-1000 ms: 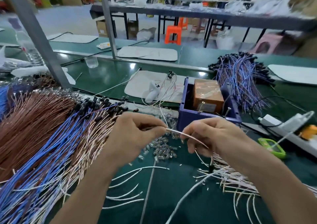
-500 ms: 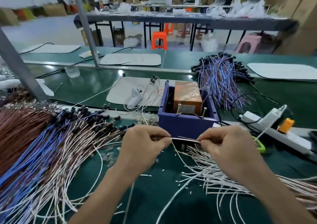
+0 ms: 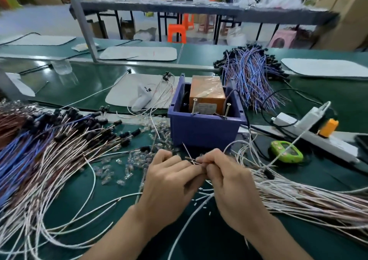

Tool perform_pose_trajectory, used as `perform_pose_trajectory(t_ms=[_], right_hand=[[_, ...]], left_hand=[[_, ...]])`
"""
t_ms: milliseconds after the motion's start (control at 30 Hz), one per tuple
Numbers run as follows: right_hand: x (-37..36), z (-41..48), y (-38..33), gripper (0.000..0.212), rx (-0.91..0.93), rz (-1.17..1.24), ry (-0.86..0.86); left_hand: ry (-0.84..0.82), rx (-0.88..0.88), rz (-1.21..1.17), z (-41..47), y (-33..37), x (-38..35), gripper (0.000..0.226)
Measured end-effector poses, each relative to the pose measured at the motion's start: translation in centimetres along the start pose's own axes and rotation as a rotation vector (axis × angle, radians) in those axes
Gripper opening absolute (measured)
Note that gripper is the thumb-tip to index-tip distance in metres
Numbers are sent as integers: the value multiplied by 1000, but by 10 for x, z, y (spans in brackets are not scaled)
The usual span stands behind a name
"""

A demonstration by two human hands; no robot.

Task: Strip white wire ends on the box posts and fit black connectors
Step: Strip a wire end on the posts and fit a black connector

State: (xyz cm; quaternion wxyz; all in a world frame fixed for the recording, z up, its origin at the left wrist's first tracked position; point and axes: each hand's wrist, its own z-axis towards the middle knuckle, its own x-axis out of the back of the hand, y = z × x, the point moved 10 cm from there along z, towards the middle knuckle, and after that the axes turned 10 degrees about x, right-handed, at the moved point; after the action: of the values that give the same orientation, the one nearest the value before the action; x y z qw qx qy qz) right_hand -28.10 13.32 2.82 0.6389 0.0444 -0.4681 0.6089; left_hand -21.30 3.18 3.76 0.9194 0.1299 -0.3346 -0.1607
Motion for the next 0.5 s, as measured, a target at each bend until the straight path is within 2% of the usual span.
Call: perform_pose_trajectory(t_ms=[33,100,167,333,433,500], right_hand=[[-3,-3,3,15,-25,50,-23],[-1,-6,2,14,-8,-8,-17],[9,-5,-3,15,32,-172,41],[43,-10,12,13,-31,-285,215],[49,-13,16,16,-35,-288,234],[46,-13,17,14,-42,-274,225]], left_hand=[[8,13,-11,-1,0,0,7],[19,56,-30,1,-6,1,10],[30,106,-32,7,-18,6,13],[93,287,-61,18,-57,32,17],[51,510,-166,13,-77,33,10],[49,720,-392,7,-91,26,16]])
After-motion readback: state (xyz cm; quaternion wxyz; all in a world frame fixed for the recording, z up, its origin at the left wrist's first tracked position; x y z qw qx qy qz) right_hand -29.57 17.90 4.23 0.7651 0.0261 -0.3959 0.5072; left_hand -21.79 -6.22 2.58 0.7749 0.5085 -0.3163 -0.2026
